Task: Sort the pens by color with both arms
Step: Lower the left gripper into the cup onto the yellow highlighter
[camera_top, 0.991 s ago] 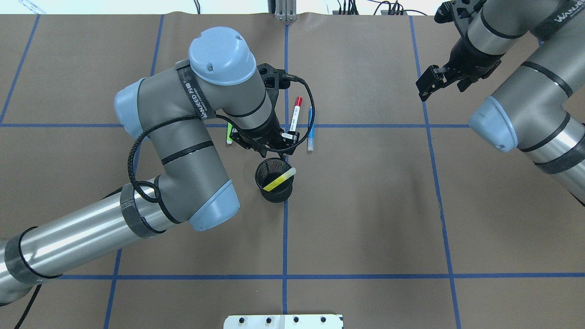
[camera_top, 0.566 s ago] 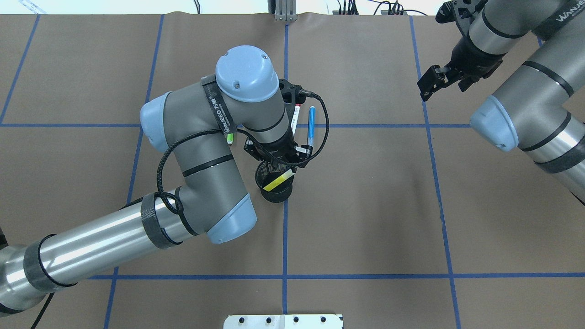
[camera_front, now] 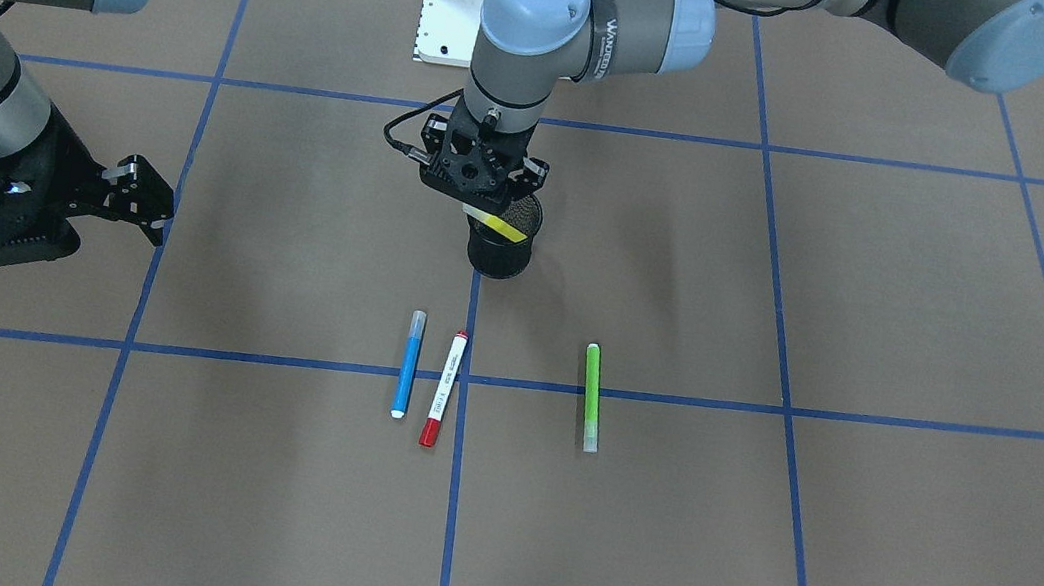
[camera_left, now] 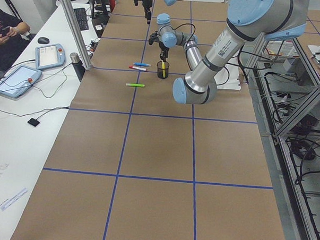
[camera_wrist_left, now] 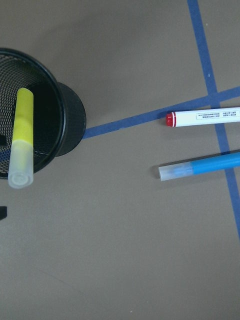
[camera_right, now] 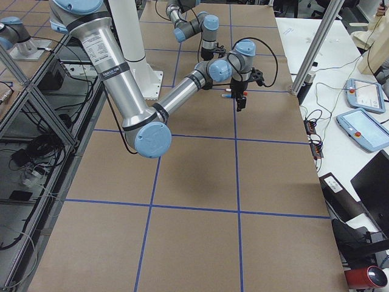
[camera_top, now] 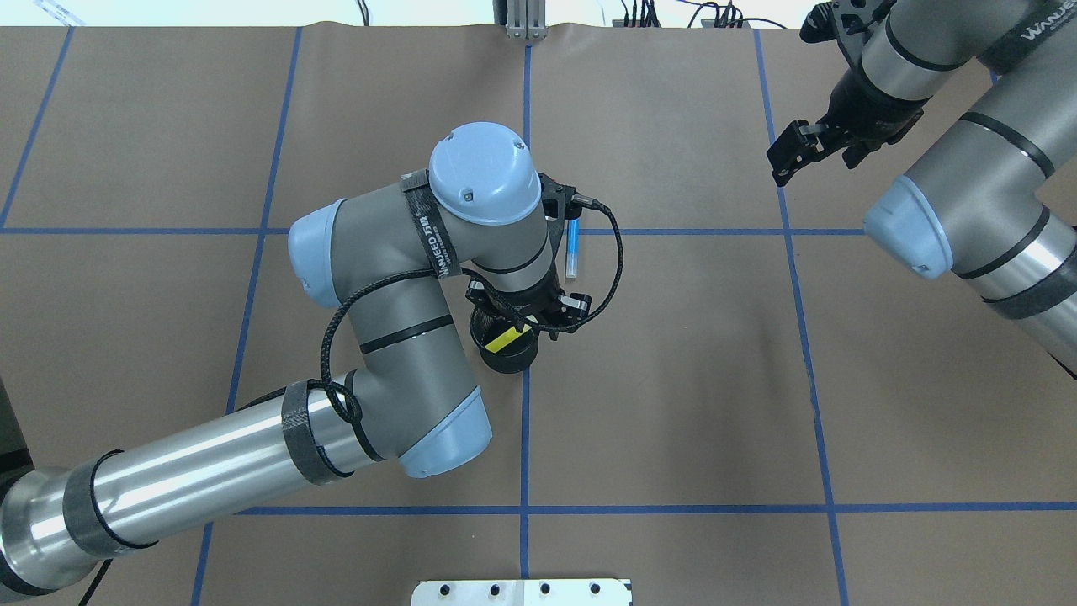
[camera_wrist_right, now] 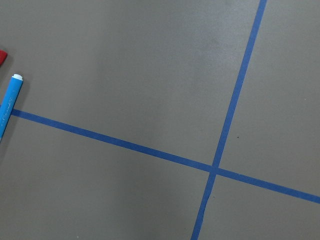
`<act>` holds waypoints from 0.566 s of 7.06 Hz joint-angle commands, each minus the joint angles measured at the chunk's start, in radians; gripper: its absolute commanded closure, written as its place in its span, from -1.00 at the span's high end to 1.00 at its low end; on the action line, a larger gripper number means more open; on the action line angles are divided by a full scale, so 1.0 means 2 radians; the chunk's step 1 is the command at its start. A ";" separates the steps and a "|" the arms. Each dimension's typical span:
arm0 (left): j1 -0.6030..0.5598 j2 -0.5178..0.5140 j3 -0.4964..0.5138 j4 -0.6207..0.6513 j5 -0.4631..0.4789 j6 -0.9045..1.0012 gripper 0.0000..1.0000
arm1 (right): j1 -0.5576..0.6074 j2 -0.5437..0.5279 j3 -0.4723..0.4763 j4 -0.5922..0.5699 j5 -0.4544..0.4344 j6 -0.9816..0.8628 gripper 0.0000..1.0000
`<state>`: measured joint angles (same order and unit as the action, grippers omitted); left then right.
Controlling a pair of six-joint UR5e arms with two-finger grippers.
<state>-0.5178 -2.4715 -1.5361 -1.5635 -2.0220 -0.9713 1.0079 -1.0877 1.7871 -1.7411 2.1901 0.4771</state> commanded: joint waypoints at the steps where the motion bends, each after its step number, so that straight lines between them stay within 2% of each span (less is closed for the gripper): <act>1: -0.002 -0.002 0.002 0.001 0.012 0.001 -0.03 | 0.000 0.001 0.000 0.000 0.000 0.000 0.98; 4: -0.013 0.000 0.002 0.003 0.020 0.001 -0.04 | 0.000 0.002 0.002 -0.001 0.000 0.002 0.98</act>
<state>-0.5341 -2.4740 -1.5325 -1.5589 -1.9864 -0.9695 1.0078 -1.0851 1.7888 -1.7414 2.1905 0.4785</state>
